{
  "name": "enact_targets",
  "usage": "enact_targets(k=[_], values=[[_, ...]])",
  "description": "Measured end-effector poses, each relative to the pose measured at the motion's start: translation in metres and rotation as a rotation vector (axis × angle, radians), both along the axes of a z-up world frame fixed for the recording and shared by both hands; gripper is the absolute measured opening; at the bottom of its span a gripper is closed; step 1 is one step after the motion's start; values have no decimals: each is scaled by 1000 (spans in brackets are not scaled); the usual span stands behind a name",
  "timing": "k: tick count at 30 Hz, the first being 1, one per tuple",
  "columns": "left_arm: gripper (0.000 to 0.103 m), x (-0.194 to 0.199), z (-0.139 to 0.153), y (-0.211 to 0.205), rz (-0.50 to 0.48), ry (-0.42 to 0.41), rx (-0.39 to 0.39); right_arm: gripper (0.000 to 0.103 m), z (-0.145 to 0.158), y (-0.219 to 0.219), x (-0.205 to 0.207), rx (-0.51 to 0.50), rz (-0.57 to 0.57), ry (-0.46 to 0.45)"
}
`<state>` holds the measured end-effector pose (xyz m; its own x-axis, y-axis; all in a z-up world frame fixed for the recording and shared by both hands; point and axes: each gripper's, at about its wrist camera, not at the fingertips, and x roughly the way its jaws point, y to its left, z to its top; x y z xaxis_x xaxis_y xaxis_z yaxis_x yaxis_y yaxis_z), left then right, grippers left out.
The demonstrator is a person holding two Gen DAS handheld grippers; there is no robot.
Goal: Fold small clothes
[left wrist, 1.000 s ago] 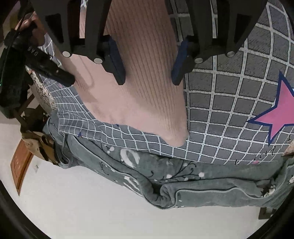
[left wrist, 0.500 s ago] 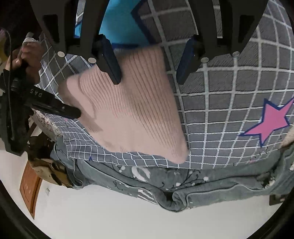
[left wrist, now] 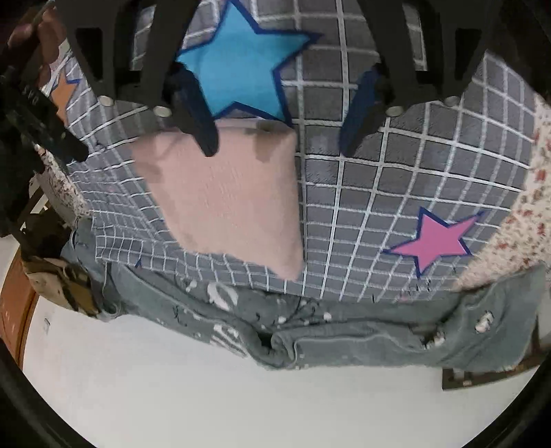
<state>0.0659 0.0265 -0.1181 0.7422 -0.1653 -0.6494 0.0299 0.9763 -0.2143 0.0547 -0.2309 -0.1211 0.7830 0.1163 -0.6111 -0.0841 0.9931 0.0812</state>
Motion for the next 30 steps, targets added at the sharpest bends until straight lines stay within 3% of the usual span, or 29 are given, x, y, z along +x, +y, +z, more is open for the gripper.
enact_targets(k=[5, 7, 8, 18, 30], values=[[89, -36, 39, -24, 12, -43, 94, 79, 28, -1, -30, -15, 28, -12], [94, -50, 49, -30, 16, -56, 110, 94, 41, -2, -45, -15, 32, -37], [94, -58, 56, -34, 18, -62, 122, 95, 45, -4, -50, -10, 35, -43], [94, -102, 84, -52, 18, -101, 136, 99, 83, -15, -96, 1, 23, -87], [94, -111, 89, -55, 21, -110, 158, 99, 82, -16, -103, -8, 18, -82]])
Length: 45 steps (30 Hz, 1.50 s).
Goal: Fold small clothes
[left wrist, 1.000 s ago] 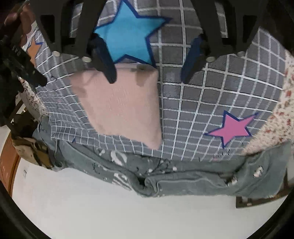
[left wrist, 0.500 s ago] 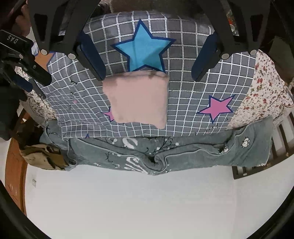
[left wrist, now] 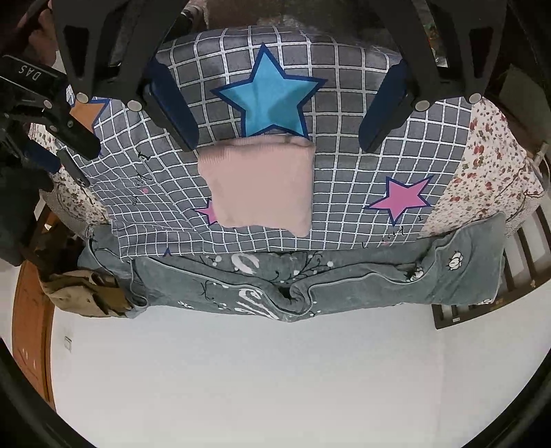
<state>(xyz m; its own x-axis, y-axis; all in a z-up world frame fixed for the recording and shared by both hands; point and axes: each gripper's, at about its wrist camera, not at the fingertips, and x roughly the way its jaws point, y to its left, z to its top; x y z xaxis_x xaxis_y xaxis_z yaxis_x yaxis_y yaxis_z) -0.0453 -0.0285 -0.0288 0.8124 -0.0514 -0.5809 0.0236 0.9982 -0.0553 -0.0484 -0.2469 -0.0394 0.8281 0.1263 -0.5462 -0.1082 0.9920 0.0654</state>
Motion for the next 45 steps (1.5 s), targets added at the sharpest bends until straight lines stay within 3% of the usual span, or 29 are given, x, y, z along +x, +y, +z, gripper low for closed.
enact_targets(k=[45], values=[[94, -6, 9, 5, 15, -13, -2, 99, 6, -4, -5, 27, -30, -2]])
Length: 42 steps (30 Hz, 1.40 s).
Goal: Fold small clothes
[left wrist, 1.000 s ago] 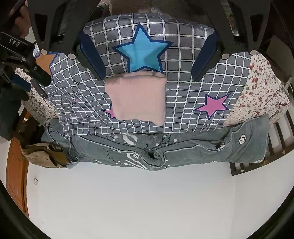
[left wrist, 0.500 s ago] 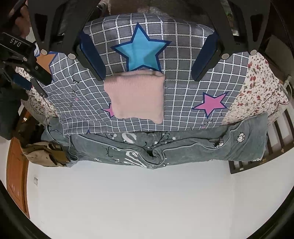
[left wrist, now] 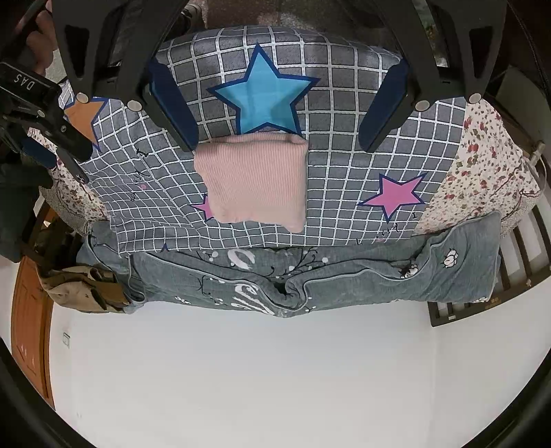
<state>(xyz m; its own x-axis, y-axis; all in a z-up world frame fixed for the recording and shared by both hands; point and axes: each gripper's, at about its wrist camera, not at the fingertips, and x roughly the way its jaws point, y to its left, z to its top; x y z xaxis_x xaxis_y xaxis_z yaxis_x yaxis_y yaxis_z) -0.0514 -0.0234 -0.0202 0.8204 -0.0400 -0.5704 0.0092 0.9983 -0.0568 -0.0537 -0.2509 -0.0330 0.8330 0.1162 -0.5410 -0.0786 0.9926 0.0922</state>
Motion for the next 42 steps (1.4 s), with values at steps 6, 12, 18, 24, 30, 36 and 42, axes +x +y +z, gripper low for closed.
enact_targets(k=[6, 12, 18, 24, 30, 36, 42], values=[[94, 0, 0, 0, 1, 1, 1, 99, 0, 0, 0, 1, 1, 1], [94, 0, 0, 0, -2, 0, 2, 99, 0, 0, -1, 2, -1, 1], [94, 0, 0, 0, -1, -2, -1, 99, 0, 1, -2, 0, 0, -1], [94, -1, 2, 1, 0, -3, 1, 99, 2, 4, -6, 0, 1, -7], [94, -1, 4, 2, 3, -4, -1, 99, 3, 4, -6, 0, 2, -8], [94, -1, 6, 3, 1, -7, -2, 99, 3, 4, -6, 1, 1, -7], [94, 2, 12, 3, 9, -21, 0, 99, 6, 8, -6, 2, 6, -8]])
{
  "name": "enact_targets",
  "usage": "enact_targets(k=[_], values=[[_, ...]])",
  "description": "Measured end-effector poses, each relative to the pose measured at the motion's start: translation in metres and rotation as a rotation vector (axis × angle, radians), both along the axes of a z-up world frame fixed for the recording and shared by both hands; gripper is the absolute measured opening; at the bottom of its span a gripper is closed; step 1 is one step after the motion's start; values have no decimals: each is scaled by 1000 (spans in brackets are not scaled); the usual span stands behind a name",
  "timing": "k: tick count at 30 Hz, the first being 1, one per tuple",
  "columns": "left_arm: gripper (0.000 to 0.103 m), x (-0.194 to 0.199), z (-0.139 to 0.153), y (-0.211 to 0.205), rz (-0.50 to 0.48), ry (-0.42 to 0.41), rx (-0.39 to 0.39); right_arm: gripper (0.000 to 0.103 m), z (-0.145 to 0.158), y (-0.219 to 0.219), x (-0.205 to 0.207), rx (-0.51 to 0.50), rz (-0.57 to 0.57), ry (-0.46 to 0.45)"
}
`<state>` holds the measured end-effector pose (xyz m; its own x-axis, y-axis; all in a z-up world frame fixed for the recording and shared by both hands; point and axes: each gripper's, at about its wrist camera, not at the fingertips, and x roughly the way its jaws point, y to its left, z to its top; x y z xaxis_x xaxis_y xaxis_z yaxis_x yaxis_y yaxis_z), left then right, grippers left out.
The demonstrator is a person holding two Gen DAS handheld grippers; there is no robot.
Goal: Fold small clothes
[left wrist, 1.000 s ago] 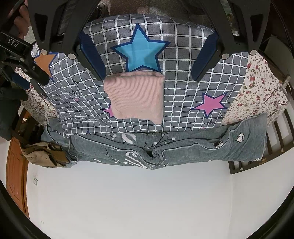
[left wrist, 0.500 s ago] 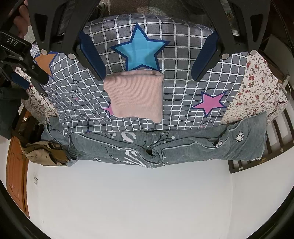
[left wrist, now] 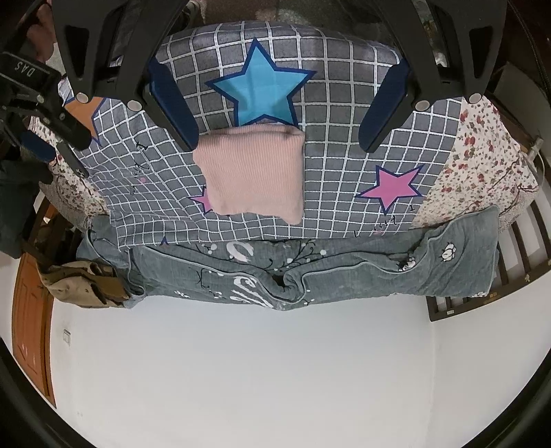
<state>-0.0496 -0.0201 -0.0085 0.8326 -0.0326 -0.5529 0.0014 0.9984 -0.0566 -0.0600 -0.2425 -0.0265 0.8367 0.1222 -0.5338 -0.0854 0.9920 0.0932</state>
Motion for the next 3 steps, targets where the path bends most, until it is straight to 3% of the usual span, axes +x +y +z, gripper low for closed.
enact_targets(k=[3], values=[[94, 0, -1, -2, 13, -13, 24, 99, 0, 2, 1, -5, 4, -1]])
